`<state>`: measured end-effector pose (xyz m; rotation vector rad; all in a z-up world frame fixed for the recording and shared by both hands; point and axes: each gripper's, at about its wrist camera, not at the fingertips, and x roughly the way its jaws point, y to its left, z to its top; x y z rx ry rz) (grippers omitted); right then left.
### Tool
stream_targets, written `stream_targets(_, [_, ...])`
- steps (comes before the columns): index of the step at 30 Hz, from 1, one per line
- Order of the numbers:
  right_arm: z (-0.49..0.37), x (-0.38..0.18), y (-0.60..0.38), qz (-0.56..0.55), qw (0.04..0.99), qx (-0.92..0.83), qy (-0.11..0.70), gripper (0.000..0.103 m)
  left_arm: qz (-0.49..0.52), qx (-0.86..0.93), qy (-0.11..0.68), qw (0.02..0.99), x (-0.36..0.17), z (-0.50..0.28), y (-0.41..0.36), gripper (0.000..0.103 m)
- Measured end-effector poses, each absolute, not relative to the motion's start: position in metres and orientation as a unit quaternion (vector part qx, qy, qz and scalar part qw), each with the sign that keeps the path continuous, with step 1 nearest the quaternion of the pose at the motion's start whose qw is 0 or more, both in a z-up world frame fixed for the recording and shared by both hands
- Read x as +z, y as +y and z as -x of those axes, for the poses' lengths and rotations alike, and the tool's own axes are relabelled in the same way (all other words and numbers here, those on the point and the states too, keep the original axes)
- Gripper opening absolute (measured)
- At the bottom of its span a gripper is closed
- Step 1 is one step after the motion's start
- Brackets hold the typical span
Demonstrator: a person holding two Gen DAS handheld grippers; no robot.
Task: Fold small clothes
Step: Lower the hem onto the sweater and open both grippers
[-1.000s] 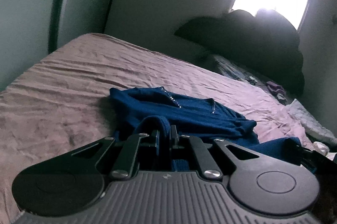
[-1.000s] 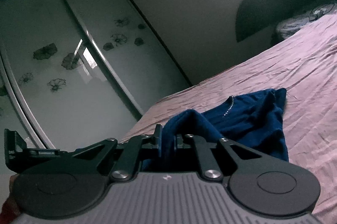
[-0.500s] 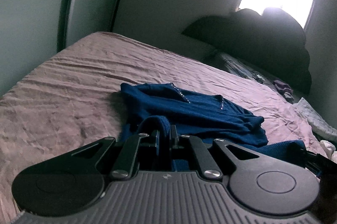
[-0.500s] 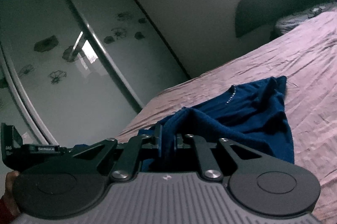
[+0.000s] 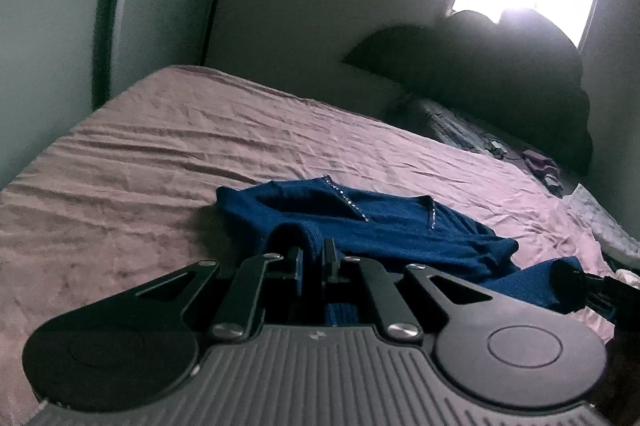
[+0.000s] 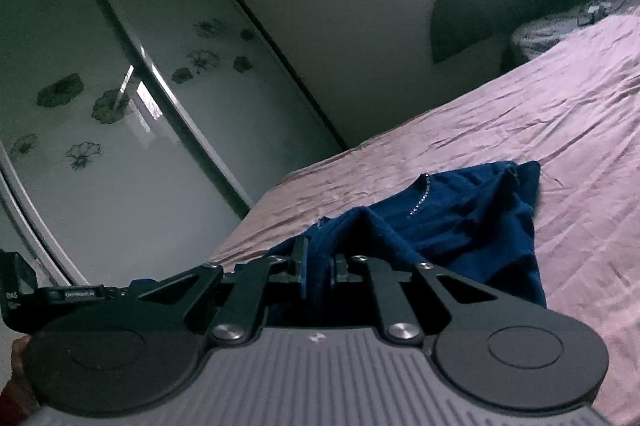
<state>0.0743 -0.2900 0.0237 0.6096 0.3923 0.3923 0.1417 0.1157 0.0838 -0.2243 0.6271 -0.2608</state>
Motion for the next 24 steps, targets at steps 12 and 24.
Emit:
stream_targets(12, [-0.172,0.002,-0.315,-0.374,0.885,0.173,0.219,0.010,0.107,-0.121,0.324,0.932,0.064,-0.243,0.093,0.007])
stream_targets(24, [-0.263,-0.056,-0.320,-0.425,0.841,0.104,0.318,0.014,0.163,-0.072,0.369,0.912,0.021,-0.305,0.104,0.031])
